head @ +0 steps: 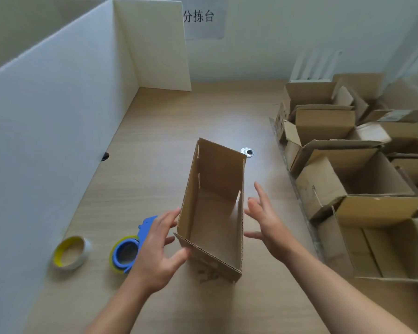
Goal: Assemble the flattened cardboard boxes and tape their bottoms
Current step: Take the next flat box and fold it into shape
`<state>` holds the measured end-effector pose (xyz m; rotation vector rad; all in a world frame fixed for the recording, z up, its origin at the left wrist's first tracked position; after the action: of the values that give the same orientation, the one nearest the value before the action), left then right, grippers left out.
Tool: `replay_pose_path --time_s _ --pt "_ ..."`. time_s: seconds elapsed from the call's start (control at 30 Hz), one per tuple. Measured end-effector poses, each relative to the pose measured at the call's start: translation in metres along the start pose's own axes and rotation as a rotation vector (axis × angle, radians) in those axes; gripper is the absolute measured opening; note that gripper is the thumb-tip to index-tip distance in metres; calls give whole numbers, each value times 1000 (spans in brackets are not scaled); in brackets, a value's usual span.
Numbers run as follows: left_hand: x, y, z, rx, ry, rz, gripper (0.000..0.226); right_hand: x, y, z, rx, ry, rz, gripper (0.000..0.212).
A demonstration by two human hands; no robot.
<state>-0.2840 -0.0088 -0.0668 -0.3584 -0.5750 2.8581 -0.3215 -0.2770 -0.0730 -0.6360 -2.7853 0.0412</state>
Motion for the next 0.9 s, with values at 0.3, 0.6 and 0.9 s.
replay_pose_path --time_s 0.3,0.6,0.9 --pt "-9 -4 33 -267 157 -65 67 -64 -10 -49 171 -244 227 79" --pt "-11 4 15 -298 -263 383 78 -84 -20 -64 355 -246 100 30" --pt "-19 28 17 -295 -288 232 54 -40 -38 -43 442 -296 103 24"
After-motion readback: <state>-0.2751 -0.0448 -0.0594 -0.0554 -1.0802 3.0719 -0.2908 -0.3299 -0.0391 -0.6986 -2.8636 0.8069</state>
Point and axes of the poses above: each hand's wrist, its own x-axis away from the middle knuckle, its own y-axis out of the palm, z = x × y, the point moved 1 cm from there along -x, towards the middle knuckle, and after that the axes turned 13 degrees about z, right-handed, at the moved point
